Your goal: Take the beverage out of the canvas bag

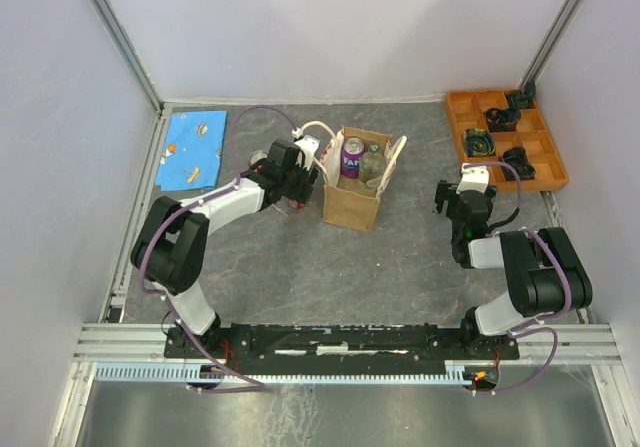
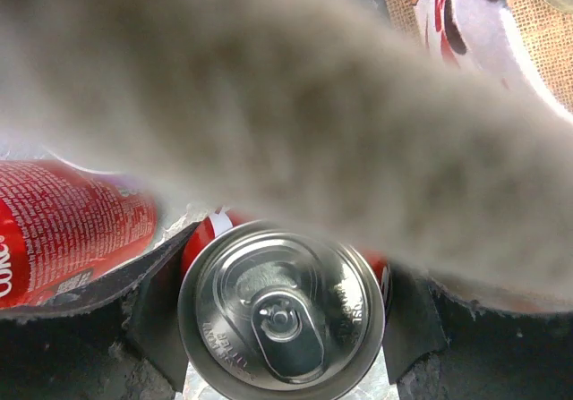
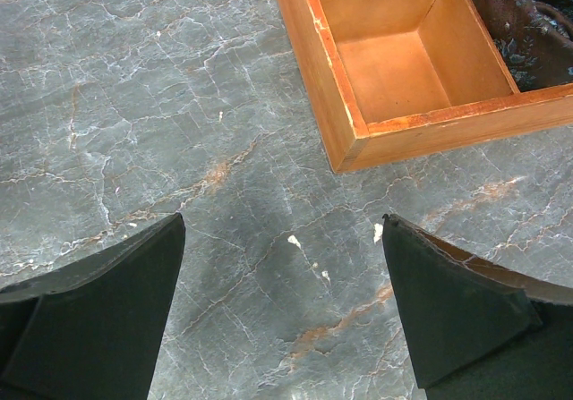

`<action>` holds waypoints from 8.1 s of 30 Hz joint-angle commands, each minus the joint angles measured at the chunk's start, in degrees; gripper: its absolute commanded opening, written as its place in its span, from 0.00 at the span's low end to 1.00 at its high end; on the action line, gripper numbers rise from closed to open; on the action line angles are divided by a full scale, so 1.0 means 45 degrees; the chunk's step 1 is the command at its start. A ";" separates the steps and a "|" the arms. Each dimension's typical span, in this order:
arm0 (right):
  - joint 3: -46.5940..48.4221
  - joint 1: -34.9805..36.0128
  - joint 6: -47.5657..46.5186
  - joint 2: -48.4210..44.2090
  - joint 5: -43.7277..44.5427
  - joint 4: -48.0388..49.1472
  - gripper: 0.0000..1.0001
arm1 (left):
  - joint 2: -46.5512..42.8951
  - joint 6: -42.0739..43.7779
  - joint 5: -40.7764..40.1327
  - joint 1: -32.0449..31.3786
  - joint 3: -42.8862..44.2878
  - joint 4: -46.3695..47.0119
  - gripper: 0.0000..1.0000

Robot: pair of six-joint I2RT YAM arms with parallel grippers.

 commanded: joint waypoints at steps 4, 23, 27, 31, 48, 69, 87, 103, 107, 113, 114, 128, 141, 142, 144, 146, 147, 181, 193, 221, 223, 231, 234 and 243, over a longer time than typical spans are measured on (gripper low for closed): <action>0.0221 -0.0041 0.0086 -0.0157 0.0063 0.0404 0.99 | -0.0150 -0.0895 -0.0464 -0.0169 0.0687 0.0586 0.29; 0.0221 -0.0042 0.0082 -0.0149 0.0063 0.0407 0.99 | -0.3093 -0.0939 -0.1474 -0.0614 0.1584 -0.1373 0.99; 0.0218 -0.0041 0.0080 -0.0149 0.0063 0.0402 0.99 | -0.3979 -0.0709 -0.1917 -0.1161 0.2562 -0.2186 0.99; 0.0219 -0.0046 0.0092 -0.0153 0.0058 0.0408 0.99 | -0.4488 -0.0266 -0.1624 -0.1666 0.3380 -0.2102 0.98; 0.0221 -0.0057 0.0089 -0.0159 0.0063 0.0404 0.99 | -0.1076 0.1594 0.4925 -0.2031 0.3696 0.3821 0.28; 0.0221 -0.0041 0.0086 -0.0149 0.0063 0.0399 0.99 | 0.2224 0.1867 0.5917 -0.1848 0.4018 0.7322 0.56; 0.0221 -0.0041 0.0087 -0.0149 0.0062 0.0396 0.99 | 0.3161 0.2116 0.6343 -0.1844 0.4408 0.7532 0.55; 0.0221 -0.0043 0.0092 -0.0155 0.0063 0.0406 0.99 | 0.3644 0.1863 0.6520 -0.1770 0.4163 0.8174 0.52; 0.0221 -0.0041 0.0081 -0.0165 0.0063 0.0397 0.99 | 0.3748 0.1923 0.6302 -0.1732 0.4182 0.8286 0.53; 0.0221 -0.0052 0.0079 -0.0159 0.0063 0.0397 0.99 | 0.4089 0.1860 0.6309 -0.1634 0.4449 0.8562 0.54; 0.0221 -0.0045 0.0078 -0.0152 0.0063 0.0405 0.99 | 0.4126 0.1840 0.6325 -0.1615 0.4470 0.8611 0.54; 0.0221 -0.0041 0.0088 -0.0152 0.0063 0.0408 0.99 | 0.4674 0.0933 0.6433 -0.1288 0.4216 0.9767 0.47; 0.0221 -0.0043 0.0086 -0.0162 0.0063 0.0405 0.99 | 0.4486 0.0159 0.6797 -0.1161 0.4392 1.0229 0.03; 0.0221 -0.0051 0.0089 -0.0167 0.0053 0.0406 0.99 | 0.4407 0.0087 0.6820 -0.1160 0.4528 1.0263 0.03; 0.0221 -0.0042 0.0089 -0.0154 0.0063 0.0411 0.99 | 0.4263 -0.0070 0.6823 -0.1158 0.4946 1.0222 0.03; 0.0221 -0.0048 0.0092 -0.0157 0.0061 0.0407 0.99 | 0.4109 -0.0161 0.6840 -0.1155 0.5456 1.0092 0.03; 0.0221 -0.0047 0.0082 -0.0152 0.0063 0.0407 0.99 | 0.4050 -0.0209 0.6806 -0.1159 0.5704 1.0075 0.03; 0.0220 -0.0043 0.0081 -0.0152 0.0063 0.0405 0.99 | -0.4675 0.2403 0.1408 -0.1168 0.5493 0.3641 0.03; 0.0211 -0.0041 0.0081 -0.0159 0.0063 0.0395 0.99 | -0.8800 0.1904 -0.2995 -0.0824 0.0924 0.2364 0.03; 0.0214 -0.0041 0.0085 -0.0157 0.0063 0.0403 0.99 | -0.8320 -0.1063 0.0519 0.2407 -0.6249 0.9050 0.03; 0.0217 -0.0047 0.0088 -0.0152 0.0058 0.0417 0.99 | -0.8095 -0.1067 0.0644 0.2431 -0.6340 0.9433 0.03; 0.0211 -0.0051 0.0093 -0.0149 0.0063 0.0395 0.99 | -0.7357 -0.1145 0.0934 0.2473 -0.6281 0.9609 0.03; 0.0226 -0.0041 0.0079 -0.0165 0.0061 0.0406 0.99 | -0.7287 -0.1126 0.0930 0.2473 -0.6281 0.9464 0.04; 0.0210 -0.0041 0.0084 -0.0162 0.0063 0.0392 0.99 | -0.7303 -0.1466 0.0827 0.2474 -0.6898 0.9821 0.12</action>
